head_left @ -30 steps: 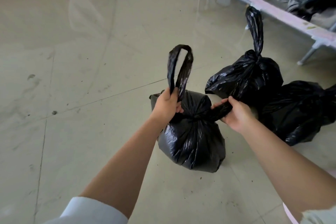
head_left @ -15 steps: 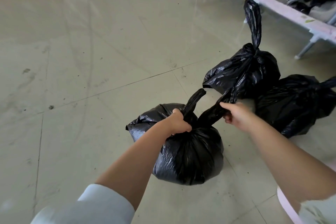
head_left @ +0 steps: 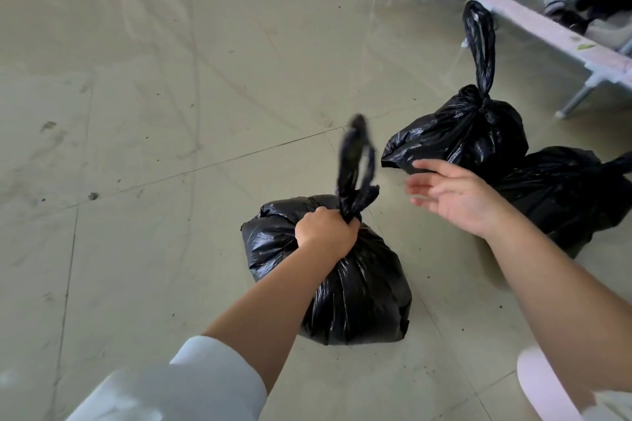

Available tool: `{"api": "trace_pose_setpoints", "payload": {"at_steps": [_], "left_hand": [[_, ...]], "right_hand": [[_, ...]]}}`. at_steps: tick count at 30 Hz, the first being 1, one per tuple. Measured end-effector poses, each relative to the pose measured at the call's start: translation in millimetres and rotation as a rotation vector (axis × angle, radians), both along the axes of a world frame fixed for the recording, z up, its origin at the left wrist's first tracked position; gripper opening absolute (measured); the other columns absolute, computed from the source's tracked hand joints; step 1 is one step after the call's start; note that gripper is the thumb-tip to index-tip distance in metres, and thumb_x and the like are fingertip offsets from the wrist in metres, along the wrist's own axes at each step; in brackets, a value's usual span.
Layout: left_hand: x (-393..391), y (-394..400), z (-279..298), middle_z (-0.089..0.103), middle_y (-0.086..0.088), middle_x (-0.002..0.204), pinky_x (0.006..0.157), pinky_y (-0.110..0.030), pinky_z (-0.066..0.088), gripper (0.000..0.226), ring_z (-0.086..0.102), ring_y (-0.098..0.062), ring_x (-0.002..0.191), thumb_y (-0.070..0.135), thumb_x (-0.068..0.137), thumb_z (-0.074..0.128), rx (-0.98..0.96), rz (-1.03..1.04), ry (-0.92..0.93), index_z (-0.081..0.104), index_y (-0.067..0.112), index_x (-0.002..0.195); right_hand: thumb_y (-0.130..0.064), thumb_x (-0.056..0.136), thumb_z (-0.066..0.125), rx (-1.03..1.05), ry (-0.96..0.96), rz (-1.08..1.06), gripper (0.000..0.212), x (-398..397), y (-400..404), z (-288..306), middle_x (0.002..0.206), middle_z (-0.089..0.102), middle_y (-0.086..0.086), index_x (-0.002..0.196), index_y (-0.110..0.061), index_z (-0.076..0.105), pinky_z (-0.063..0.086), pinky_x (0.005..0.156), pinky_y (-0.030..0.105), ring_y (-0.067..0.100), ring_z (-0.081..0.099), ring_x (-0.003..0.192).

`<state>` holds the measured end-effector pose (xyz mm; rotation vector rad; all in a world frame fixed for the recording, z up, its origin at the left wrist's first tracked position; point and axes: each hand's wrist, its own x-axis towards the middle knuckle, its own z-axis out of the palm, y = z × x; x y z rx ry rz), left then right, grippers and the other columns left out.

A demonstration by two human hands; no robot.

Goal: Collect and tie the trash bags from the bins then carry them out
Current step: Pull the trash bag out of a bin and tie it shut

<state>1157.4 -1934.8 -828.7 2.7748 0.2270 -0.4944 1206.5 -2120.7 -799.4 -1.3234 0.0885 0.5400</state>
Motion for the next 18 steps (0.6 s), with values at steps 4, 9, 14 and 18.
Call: {"api": "trace_pose_setpoints", "payload": {"at_steps": [4,9,14,18], "left_hand": [[-1,9,8,0.064,-0.007,0.084,0.071,-0.032,0.044,0.044,0.061,-0.031,0.09,0.044,0.093,0.039,-0.093,-0.048,0.028,0.064,0.008,0.085],[1,11,15,0.06,-0.009,0.08,0.068,-0.029,0.039,0.031,0.061,-0.032,0.094,0.036,0.09,0.046,-0.145,-0.178,0.004,0.061,0.009,0.085],[0,18,18,0.057,-0.007,0.08,0.081,-0.035,0.048,0.045,0.062,-0.03,0.094,0.043,0.094,0.039,-0.318,-0.036,-0.065,0.064,0.005,0.093],[6,29,14,0.051,-0.002,0.066,0.073,-0.026,0.038,0.039,0.052,-0.021,0.082,0.035,0.095,0.046,-0.589,0.227,-0.093,0.048,0.012,0.062]], "right_hand": [[0.013,0.081,0.049,-0.794,-0.294,0.146,0.058,-6,8,-18,0.137,0.045,0.0,0.129,-0.02,0.044,0.038,0.1,0.031,0.022,0.04,0.131],[0.001,0.079,0.056,-1.071,-0.504,0.531,0.051,-7,34,-33,0.133,0.053,0.011,0.128,-0.012,0.052,0.035,0.104,0.035,0.027,0.044,0.128],[0.002,0.086,0.037,-1.116,-0.367,0.298,0.028,-7,37,-6,0.062,0.05,0.003,0.076,-0.008,0.061,0.036,0.056,0.026,0.019,0.047,0.066],[0.005,0.087,0.031,-0.86,-0.21,0.057,0.033,1,39,18,0.069,0.055,0.003,0.069,-0.008,0.055,0.051,0.052,0.029,0.019,0.05,0.054]]}}
